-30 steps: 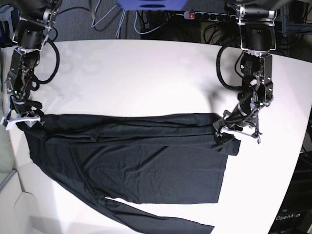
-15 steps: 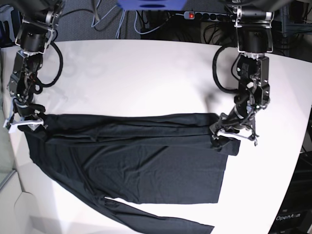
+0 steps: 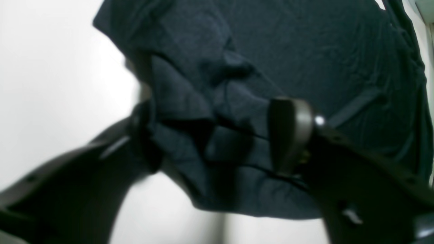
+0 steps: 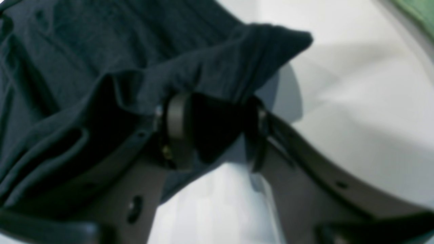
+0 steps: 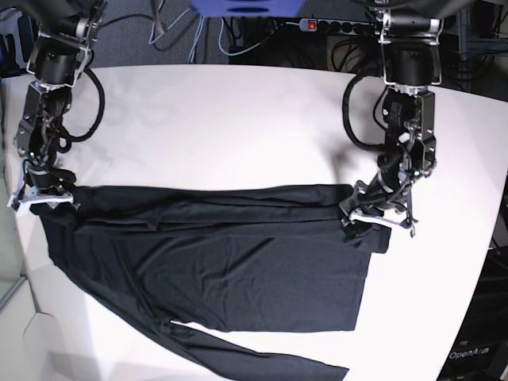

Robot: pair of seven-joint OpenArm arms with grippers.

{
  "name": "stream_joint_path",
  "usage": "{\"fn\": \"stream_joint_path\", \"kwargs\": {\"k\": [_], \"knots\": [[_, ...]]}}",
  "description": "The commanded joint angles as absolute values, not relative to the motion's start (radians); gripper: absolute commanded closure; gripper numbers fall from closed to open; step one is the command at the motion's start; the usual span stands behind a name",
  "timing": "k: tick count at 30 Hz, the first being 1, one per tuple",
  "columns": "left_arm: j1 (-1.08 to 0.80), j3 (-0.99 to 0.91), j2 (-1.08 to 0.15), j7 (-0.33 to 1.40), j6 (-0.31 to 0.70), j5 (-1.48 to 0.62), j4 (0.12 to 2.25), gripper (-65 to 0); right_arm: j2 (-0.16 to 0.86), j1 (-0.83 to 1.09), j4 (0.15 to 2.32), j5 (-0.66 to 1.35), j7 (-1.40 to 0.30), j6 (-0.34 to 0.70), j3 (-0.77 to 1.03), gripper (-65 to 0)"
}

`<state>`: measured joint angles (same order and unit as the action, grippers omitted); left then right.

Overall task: Fold the T-shirt properly
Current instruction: 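Lower the held edge onto the shirt body with both grippers, then pull the held edge back toward the robot with both grippers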

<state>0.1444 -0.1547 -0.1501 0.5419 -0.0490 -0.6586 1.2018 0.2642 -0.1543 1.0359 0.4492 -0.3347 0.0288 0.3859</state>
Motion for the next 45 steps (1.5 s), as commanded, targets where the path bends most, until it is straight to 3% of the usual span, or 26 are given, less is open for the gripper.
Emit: {"fn": "stream_joint_path", "kwargs": {"k": [1,9,19,26,37,45], "knots": [[0.165,-0.156,-0.159,0.526,-0.039,-0.665,1.216,-33.2,0.268,-0.16,1.041,0.455,-0.36,0.036,0.386,-18.1],[0.159,-0.159,-0.162,0.53,-0.041,-0.665,1.216,-0.7,0.268,-0.154,1.038,0.455,-0.366,0.036,0.386,-2.7],[0.119,-0.16,-0.168,0.53,-0.041,-0.673,1.228,0.0,0.268,-0.105,1.044,0.455,-0.36,0.039,0.387,-0.2],[0.051,-0.16,-0.17,0.526,-0.039,-0.674,1.303,0.0,0.268,-0.054,1.044,0.456,-0.352,0.101,0.39,-0.2],[-0.062,-0.209,-0.182,0.532,-0.039,-0.674,1.4,0.0,0.268,0.071,1.046,0.46,-0.228,0.104,0.39,-0.1],[-0.117,-0.243,-0.208,0.533,-0.038,-0.676,1.403,0.0,0.248,0.163,1.067,0.46,-0.139,0.162,0.394,0.0]]}}
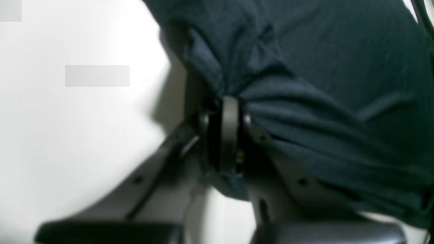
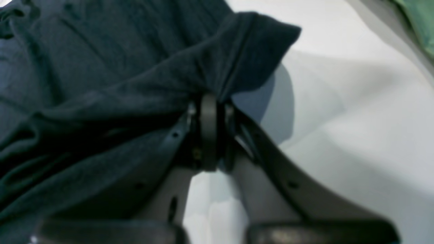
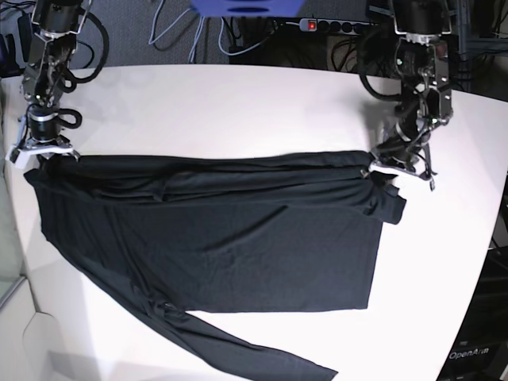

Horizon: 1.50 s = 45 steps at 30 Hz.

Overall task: Fold the T-shirt properly
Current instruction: 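Pull the held edge back toward the robot with both grippers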

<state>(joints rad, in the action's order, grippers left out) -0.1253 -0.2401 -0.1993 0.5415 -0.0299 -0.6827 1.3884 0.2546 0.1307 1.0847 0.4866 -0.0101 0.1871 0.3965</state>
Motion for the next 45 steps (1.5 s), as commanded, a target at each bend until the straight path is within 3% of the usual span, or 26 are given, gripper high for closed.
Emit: {"fn": "stream_joint_path", "kwargs": {"k": [1,13,25,29,45], "knots": [[-0.128,-0.246,-0.209,0.533,-0.038,-0.676,1.411,0.0,0.246,0.188,1.084,0.461,-0.124,0.162,0.394,0.0],[-0.251,-0.248,-0.225,0.533,-0.038,-0.676,1.521,0.0,0.177,0.39,1.276,0.461,-0.019,0.163,0.394,0.0],[-0.348,-0.248,-0.272,0.533,-0.038,-0.676,1.575,0.0,0.162,0.484,1.273,0.461,0.116,0.189,0.392,0.0],[-0.381,-0.248,-0.303,0.533,-0.038,-0.677,1.577,0.0,0.136,0.499,1.276,0.461,0.12,0.268,0.4,0.0],[-0.484,-0.248,-0.331,0.533,-0.036,-0.674,1.693,0.0,0.097,0.527,1.276,0.461,0.131,0.278,0.421,0.0]]}}
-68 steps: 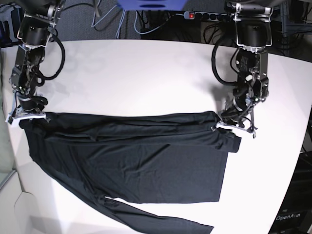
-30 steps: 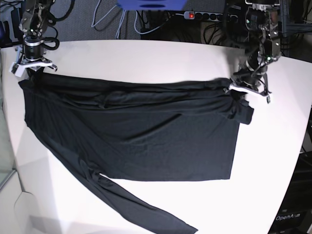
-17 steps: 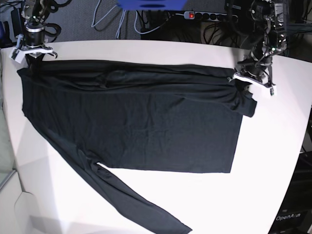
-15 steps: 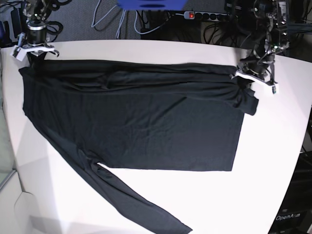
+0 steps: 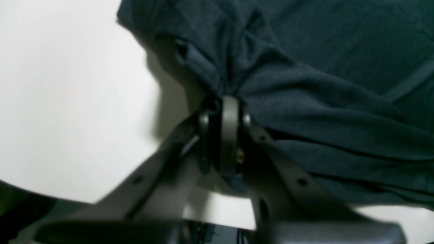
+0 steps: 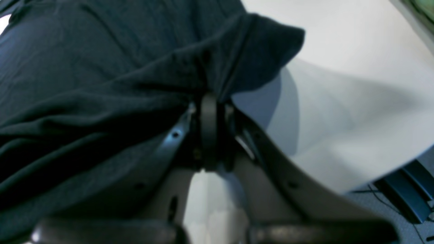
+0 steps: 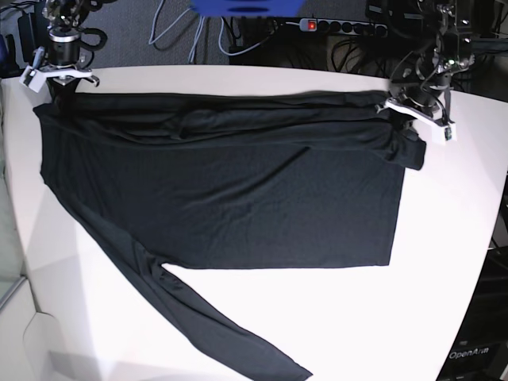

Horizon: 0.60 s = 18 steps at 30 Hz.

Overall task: Fold the T-shirt properly
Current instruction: 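Pull the held edge back toward the robot with both grippers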

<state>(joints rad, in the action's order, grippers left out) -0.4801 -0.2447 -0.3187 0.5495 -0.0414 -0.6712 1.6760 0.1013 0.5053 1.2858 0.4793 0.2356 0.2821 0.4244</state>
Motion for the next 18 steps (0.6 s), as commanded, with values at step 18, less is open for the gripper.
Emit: {"fn": "stream_joint_path", "kwargs": {"k": [18], "knots": [[-0.49,-0.248,-0.392,0.533,-0.036,-0.673,1.682,0.0,0.084,0.552,1.279,0.46,0.183,0.311,0.458,-0.2]]}}
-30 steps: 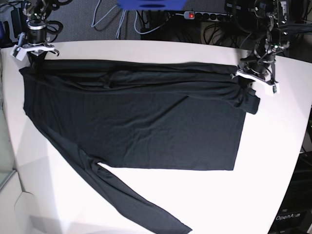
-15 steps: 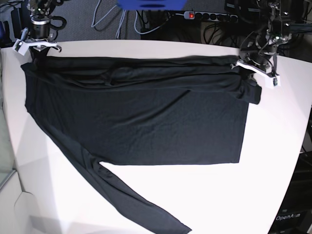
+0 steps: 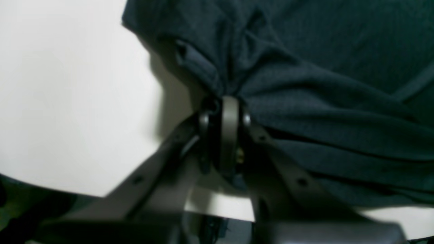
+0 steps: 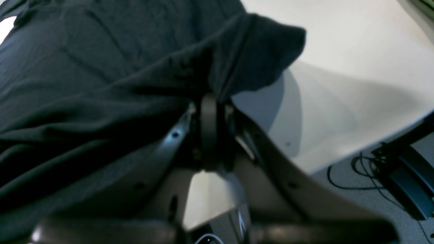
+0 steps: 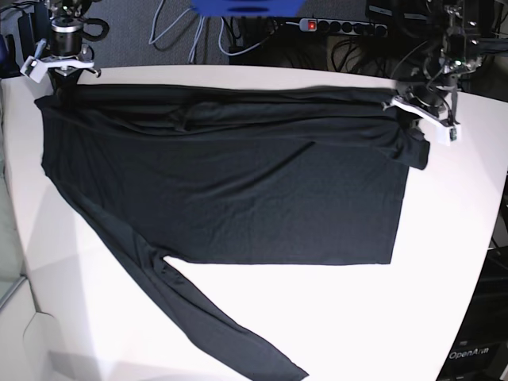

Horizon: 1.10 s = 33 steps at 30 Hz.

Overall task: Fold the T-shirt properly
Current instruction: 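Pull the held edge back toward the robot with both grippers, then open both grippers and release the shirt edge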

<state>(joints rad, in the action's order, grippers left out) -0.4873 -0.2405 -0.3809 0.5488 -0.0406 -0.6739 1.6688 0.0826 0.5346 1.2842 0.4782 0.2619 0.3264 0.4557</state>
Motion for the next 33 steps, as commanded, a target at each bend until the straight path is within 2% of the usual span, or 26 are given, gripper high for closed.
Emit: {"fn": "stream_joint_path", "kwargs": {"k": [1,6,12,14,31,33], "knots": [[-0.49,-0.248,-0.392,0.533,-0.036,-0.673,1.682,0.0,0.084,0.55,1.279,0.46,0.183,0.311,0.458,-0.3],[-0.489,-0.248,-0.392,0.533,-0.036,-0.673,1.682,0.0,0.085,0.55,1.279,0.46,0.177,0.311,0.458,-1.8],[-0.487,-0.248,-0.389,0.533,-0.036,-0.673,1.682,0.0,0.082,0.55,1.279,0.46,0.183,0.311,0.458,-16.1],[-0.487,-0.248,-0.389,0.533,-0.036,-0.673,1.682,0.0,0.082,0.55,1.279,0.46,0.183,0.311,0.458,-18.5],[-0.469,-0.262,-0.383,0.524,-0.039,-0.664,1.678,0.0,0.082,0.55,1.277,0.46,0.176,0.311,0.456,-19.3],[-0.467,-0.298,-0.364,0.522,-0.039,-0.665,1.664,-2.9,0.082,0.55,1.277,0.46,0.177,0.311,0.456,-19.3]]}}
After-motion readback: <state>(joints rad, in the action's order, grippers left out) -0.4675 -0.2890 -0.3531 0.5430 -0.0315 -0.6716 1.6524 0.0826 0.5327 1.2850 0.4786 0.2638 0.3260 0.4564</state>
